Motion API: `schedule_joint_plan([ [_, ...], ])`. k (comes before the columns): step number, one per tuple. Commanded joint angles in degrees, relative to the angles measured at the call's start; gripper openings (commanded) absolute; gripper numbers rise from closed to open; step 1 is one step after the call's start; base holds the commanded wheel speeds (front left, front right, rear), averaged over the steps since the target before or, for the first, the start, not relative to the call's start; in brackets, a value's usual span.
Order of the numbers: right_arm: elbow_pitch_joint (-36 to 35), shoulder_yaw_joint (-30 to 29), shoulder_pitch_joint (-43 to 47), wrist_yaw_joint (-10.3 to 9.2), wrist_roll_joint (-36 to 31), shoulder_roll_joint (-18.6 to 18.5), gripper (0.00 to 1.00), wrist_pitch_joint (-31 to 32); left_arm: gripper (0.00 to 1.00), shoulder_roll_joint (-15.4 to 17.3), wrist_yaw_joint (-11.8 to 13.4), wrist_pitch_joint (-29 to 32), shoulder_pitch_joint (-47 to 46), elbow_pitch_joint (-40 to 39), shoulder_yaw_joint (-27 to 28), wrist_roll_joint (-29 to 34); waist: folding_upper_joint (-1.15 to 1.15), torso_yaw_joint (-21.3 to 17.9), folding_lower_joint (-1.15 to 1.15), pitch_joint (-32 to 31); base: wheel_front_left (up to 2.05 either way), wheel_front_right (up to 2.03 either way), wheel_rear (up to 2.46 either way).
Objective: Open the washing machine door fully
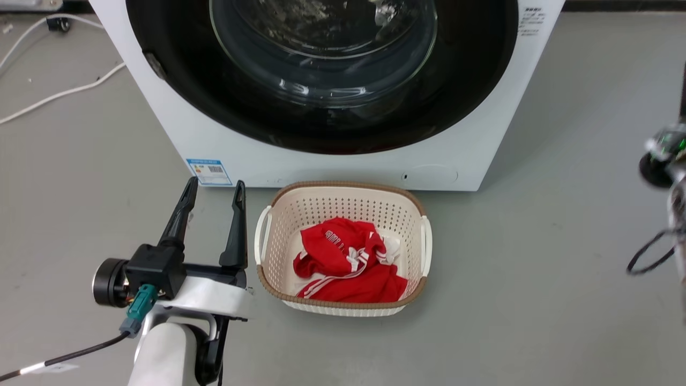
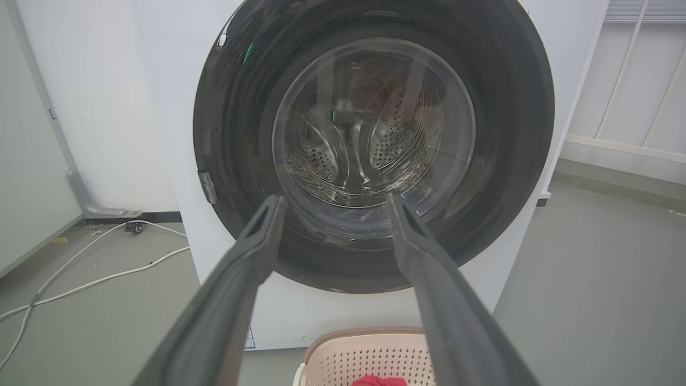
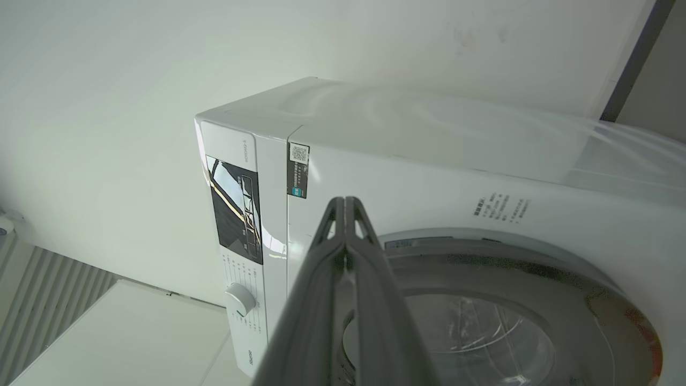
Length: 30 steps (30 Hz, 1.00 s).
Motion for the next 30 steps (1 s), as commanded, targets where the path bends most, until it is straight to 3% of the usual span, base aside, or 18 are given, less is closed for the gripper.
schedule_joint_plan([
  [1,1.0,0.6,-1.9,0.0,0.0,-0.5,0.0,0.7,1.0,0.0,-0.1,-0.2,-0.7,-0.2,-0.1,0.1,0.0,0.6,0.0,1.1,0.0,0.0,0.0],
  [8,13.6,8.4,-18.9,0.0,-3.1,-5.8,0.0,10.6,1.0,-0.1,-0.4,-0.2,-3.0,-0.3,-1.2,-0.1,0.0,2.0,0.0,3.8,0.0,0.0,0.0],
  [18,25.9,19.8,-36.7,0.0,-9.5,-5.0,0.0,27.0,1.0,-0.1,-0.6,-0.2,-5.5,-2.2,-1.5,-0.6,0.0,2.7,0.0,8.9,0.0,0.0,0.0],
  [30,37.6,24.5,-49.2,0.0,-15.8,-1.2,0.0,27.8,1.0,-0.1,-0.9,-0.2,-8.7,-4.2,-2.7,-1.5,0.0,4.0,0.0,14.3,0.0,0.0,0.0],
])
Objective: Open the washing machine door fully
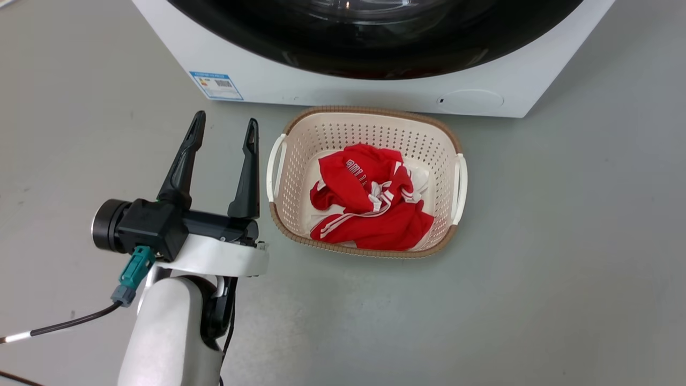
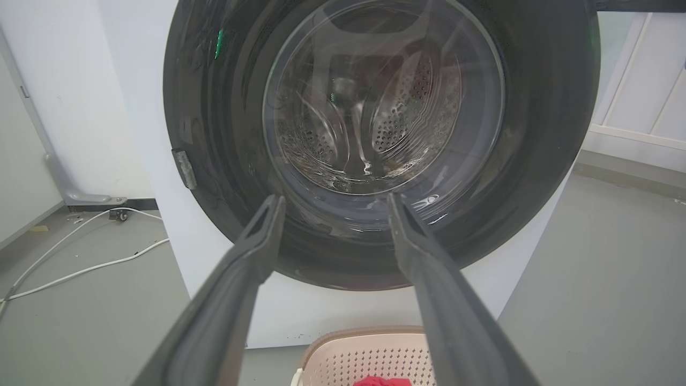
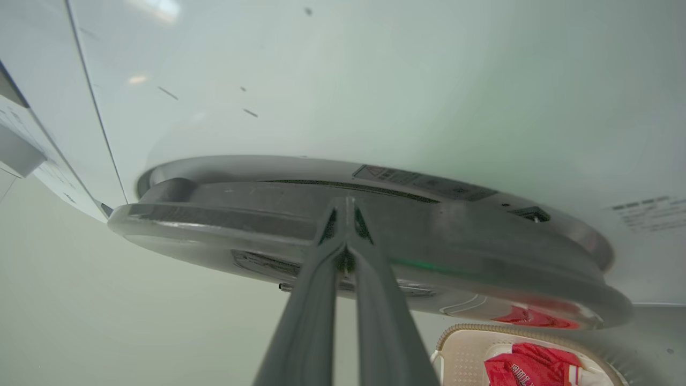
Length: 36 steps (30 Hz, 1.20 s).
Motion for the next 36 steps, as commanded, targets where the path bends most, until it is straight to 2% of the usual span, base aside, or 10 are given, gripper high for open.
schedule_joint_plan([
  [1,1.5,0.3,-2.0,0.0,-0.8,0.5,0.0,-0.5,1.0,-0.1,-0.3,-0.2,-1.4,-0.5,-0.4,-0.3,0.0,0.5,-0.01,1.0,0.0,0.0,0.0],
  [9,5.2,0.9,-5.4,0.0,-1.9,2.7,0.0,0.2,1.0,-0.1,-0.3,-0.2,-1.7,-0.9,-0.6,-0.6,0.0,1.1,-0.01,2.7,0.0,0.0,0.0],
  [14,4.3,0.8,-5.5,0.01,-1.2,4.2,0.0,2.8,1.0,-0.1,-0.3,-0.2,-2.2,-0.7,-0.6,-0.7,0.0,1.1,-0.01,3.0,0.0,0.0,0.0],
  [19,2.8,0.4,-3.9,0.0,-0.5,3.7,0.0,5.9,1.0,-0.1,0.0,-0.2,-2.3,-0.4,-0.7,-0.8,0.0,1.0,-0.01,2.4,0.0,0.0,0.0],
  [30,-1.9,-0.6,2.5,0.01,2.7,3.4,0.0,14.6,1.0,-0.1,0.3,-0.2,-0.6,0.6,-1.1,-0.9,0.0,0.4,-0.01,-1.1,0.0,0.0,0.0],
  [36,-6.7,-1.3,10.0,0.0,5.2,3.8,0.0,19.7,1.0,-0.1,0.3,-0.2,1.3,1.9,-1.6,-0.7,0.0,0.1,-0.01,-5.5,0.0,0.0,0.0],
])
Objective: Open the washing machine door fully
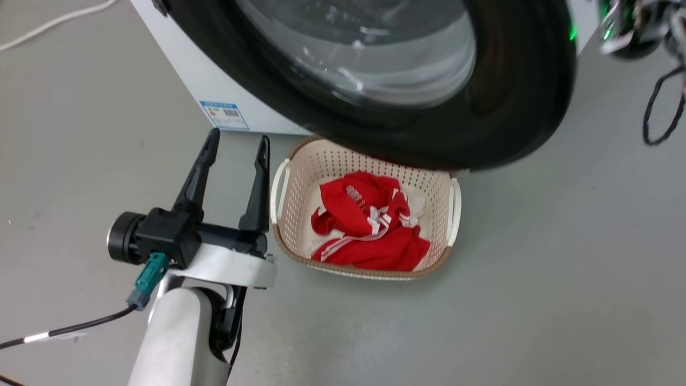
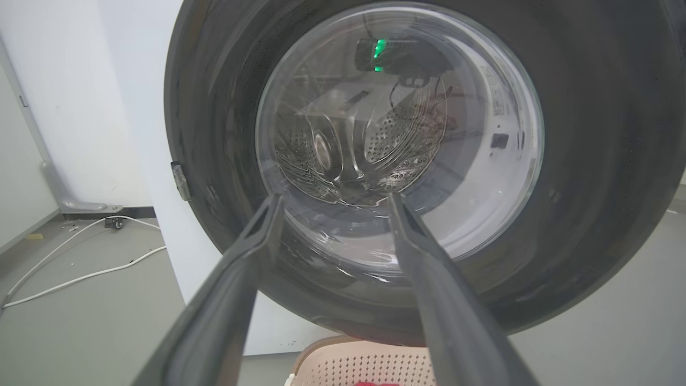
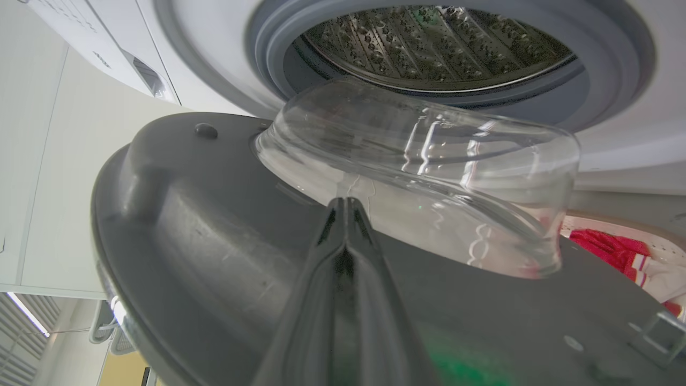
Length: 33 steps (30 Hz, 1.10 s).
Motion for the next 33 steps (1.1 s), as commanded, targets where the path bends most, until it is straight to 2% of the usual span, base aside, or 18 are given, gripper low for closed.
schedule_joint_plan([
  [1,-1.0,0.3,2.9,0.0,0.6,0.9,0.0,1.3,1.0,0.0,0.1,-0.2,1.0,0.2,-0.2,0.2,0.0,-0.2,0.0,-2.4,0.0,0.0,0.0],
  [15,-14.5,3.0,18.7,0.01,3.9,3.9,0.0,10.9,1.0,0.0,0.1,-0.2,6.8,2.6,-0.9,0.7,0.0,-0.5,0.0,-11.9,0.0,0.0,0.0],
  [25,-22.6,5.5,26.4,0.01,5.0,6.9,0.0,13.0,1.0,0.0,0.3,-0.1,9.3,3.0,-1.3,0.6,0.0,-0.5,0.0,-15.0,0.0,0.0,0.0],
  [33,-28.2,7.3,32.1,0.0,5.8,8.6,0.0,12.3,1.0,0.0,0.6,-0.1,10.2,3.3,-1.6,0.5,0.0,-0.8,0.0,-16.3,0.0,0.0,0.0],
])
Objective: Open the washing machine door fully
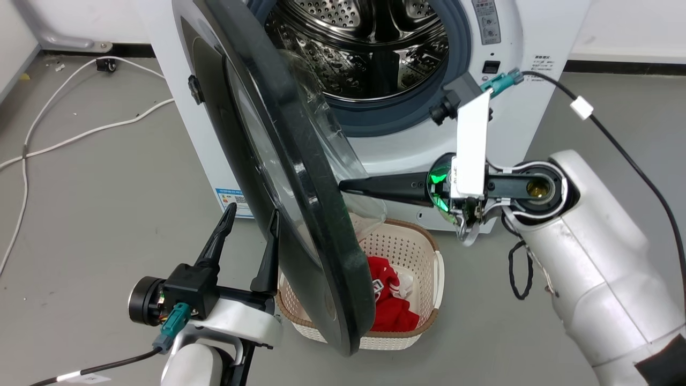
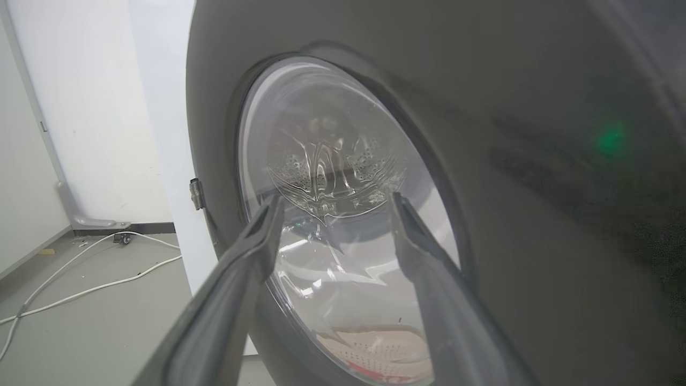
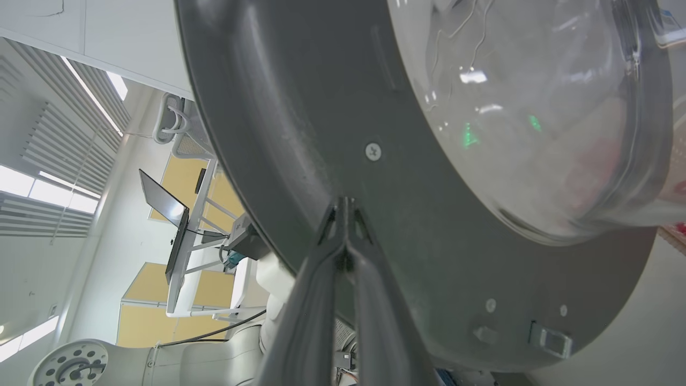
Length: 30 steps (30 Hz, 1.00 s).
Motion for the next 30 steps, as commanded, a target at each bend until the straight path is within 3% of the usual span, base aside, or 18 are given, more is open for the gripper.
schedule_joint_plan([
  [1,-1.0,0.4,2.0,0.0,0.4,0.6,0.0,-0.5,1.0,0.0,0.3,-0.1,0.7,0.0,-0.1,0.0,0.0,-0.1,0.01,-0.2,0.0,0.0,0.0],
  [5,-3.2,-1.6,4.5,0.0,0.1,0.5,0.0,-5.4,1.0,0.0,0.6,-0.1,1.0,0.0,0.1,-0.2,0.0,-0.5,0.01,-0.8,0.0,0.0,0.0],
  [13,-7.2,-11.0,13.1,0.0,-2.8,0.0,0.0,-27.5,1.0,0.0,1.0,-0.1,2.5,-0.1,1.1,-0.3,0.0,-1.3,0.01,-2.2,0.0,0.0,0.0],
  [14,-7.6,-12.3,14.9,0.0,-3.1,-0.3,0.06,-30.0,1.0,0.0,1.0,-0.1,2.8,-0.1,1.2,-0.2,0.0,-1.4,0.01,-2.4,0.0,0.0,0.0],
  [17,-9.9,-15.4,20.2,0.0,-3.7,-0.3,0.98,-36.8,1.0,0.0,1.1,-0.1,3.4,0.0,1.6,0.0,0.0,-1.6,0.01,-2.7,0.0,0.0,0.0],
  [24,-15.2,-20.2,32.3,0.0,-8.9,0.2,1.0,-51.2,1.0,0.0,0.9,-0.1,4.2,0.1,2.9,0.4,0.0,-2.3,0.01,-3.4,0.0,0.0,0.0],
  [30,-17.8,-22.6,41.0,0.0,-22.3,-0.2,1.0,-65.1,1.0,0.0,1.1,-0.1,4.7,0.1,3.4,0.3,0.0,-3.0,0.01,-3.6,0.0,0.0,0.0],
])
